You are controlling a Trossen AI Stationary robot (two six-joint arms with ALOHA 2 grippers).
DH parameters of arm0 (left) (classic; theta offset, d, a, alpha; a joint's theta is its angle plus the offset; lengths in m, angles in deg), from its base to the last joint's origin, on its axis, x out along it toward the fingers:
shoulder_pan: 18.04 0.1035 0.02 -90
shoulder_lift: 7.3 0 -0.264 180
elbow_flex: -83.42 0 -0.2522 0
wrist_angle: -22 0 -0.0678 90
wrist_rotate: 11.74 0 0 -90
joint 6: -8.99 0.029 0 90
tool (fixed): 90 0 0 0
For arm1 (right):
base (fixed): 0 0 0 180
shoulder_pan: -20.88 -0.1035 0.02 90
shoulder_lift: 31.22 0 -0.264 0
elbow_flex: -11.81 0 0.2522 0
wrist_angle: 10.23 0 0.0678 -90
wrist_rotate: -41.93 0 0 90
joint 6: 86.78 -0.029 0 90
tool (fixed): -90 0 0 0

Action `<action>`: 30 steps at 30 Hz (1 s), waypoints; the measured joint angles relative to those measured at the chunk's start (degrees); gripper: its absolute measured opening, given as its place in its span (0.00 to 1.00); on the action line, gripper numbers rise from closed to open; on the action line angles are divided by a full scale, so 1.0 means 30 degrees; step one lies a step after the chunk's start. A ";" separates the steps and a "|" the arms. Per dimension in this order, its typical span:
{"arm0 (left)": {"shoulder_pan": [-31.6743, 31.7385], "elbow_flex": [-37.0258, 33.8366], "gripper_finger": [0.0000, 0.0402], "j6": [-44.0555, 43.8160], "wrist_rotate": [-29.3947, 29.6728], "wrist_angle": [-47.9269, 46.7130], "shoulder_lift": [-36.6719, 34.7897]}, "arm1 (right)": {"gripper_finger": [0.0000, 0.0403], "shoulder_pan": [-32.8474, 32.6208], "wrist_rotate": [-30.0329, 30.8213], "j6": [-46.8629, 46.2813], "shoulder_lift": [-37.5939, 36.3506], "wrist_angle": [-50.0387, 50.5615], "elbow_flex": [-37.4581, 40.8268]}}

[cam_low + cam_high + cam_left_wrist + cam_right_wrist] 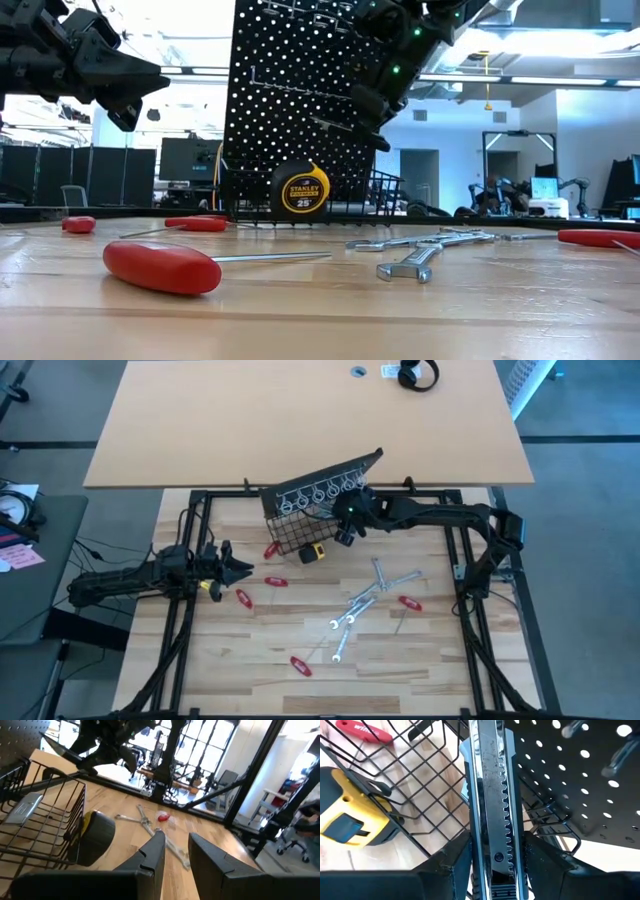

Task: Hang tools onto peg board
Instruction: Put the cutter into the pegboard

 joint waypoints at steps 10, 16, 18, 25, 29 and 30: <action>0.0488 0.0000 0.19 0.1741 0.4050 0.1863 -0.0007 | 0.42 0.0084 -0.0015 0.0020 0.0000 0.0262 -0.0031; 0.0481 0.0000 0.19 0.1262 0.4561 0.3571 -0.0015 | 0.42 0.0293 -0.0015 0.0206 0.0000 0.0286 -0.0031; 0.0488 0.0000 0.19 0.2151 0.3895 0.3416 0.0000 | 0.42 0.0346 -0.0015 0.0209 0.0000 0.0283 -0.0031; 0.0518 0.0898 0.18 0.3189 0.5978 0.0532 0.0320 | 0.42 0.0357 -0.0019 0.0206 0.0000 0.0272 -0.0031; 0.0536 0.2185 0.15 0.4068 0.8493 -0.0172 0.1442 | 0.42 0.0357 -0.0022 0.0202 0.0000 0.0182 -0.0031; 0.0559 0.2354 0.15 0.4588 0.8617 -0.0092 0.1915 | 0.42 0.0357 -0.0022 0.0199 0.0000 0.0178 -0.0031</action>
